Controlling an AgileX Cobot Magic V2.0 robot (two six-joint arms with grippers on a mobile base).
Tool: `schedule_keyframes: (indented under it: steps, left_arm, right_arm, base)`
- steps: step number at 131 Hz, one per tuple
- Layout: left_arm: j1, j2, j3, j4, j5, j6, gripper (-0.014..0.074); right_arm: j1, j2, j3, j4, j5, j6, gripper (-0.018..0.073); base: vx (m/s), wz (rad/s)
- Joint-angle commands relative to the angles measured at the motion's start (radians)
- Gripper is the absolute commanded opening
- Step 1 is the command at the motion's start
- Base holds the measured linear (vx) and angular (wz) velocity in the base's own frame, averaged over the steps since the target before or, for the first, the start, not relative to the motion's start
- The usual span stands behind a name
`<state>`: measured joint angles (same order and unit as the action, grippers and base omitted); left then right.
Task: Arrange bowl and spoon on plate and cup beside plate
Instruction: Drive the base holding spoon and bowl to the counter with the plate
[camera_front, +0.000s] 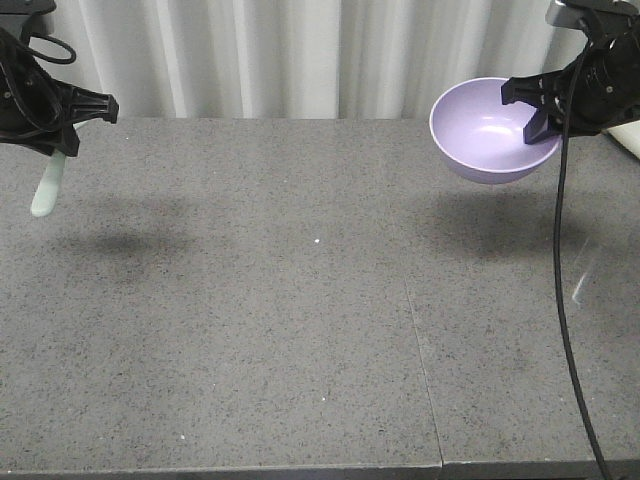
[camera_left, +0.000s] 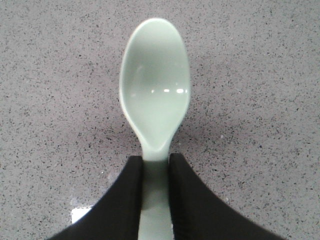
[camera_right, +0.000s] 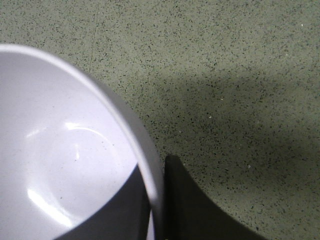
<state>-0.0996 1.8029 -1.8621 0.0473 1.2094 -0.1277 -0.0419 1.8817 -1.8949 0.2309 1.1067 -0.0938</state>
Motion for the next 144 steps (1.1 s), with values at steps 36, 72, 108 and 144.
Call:
schedule_keyframes:
  steps: [36,72,108,144]
  left_arm:
    - [-0.006,-0.053,-0.032,0.002,-0.034,-0.002,-0.0007]
    - [-0.006,-0.053,-0.032,0.002,-0.034,-0.002,-0.0007]
    - [-0.006,-0.053,-0.032,0.002,-0.034,-0.002,-0.0007]
    - [-0.006,-0.053,-0.032,0.002,-0.034,-0.002,-0.0007]
  right_arm:
    - [-0.006,-0.056,-0.031,0.012,-0.043,-0.008,-0.0004]
    - [-0.006,-0.056,-0.031,0.012,-0.043,-0.008,-0.0004]
    - [-0.006,-0.056,-0.031,0.012,-0.044,-0.008,-0.0004]
    - [-0.006,-0.056,-0.031,0.012,-0.044,-0.008,-0.0004]
  base:
    - [0.00,0.00]
    - [0.00,0.00]
    - [-0.01,-0.06]
    - [-0.01,-0.18]
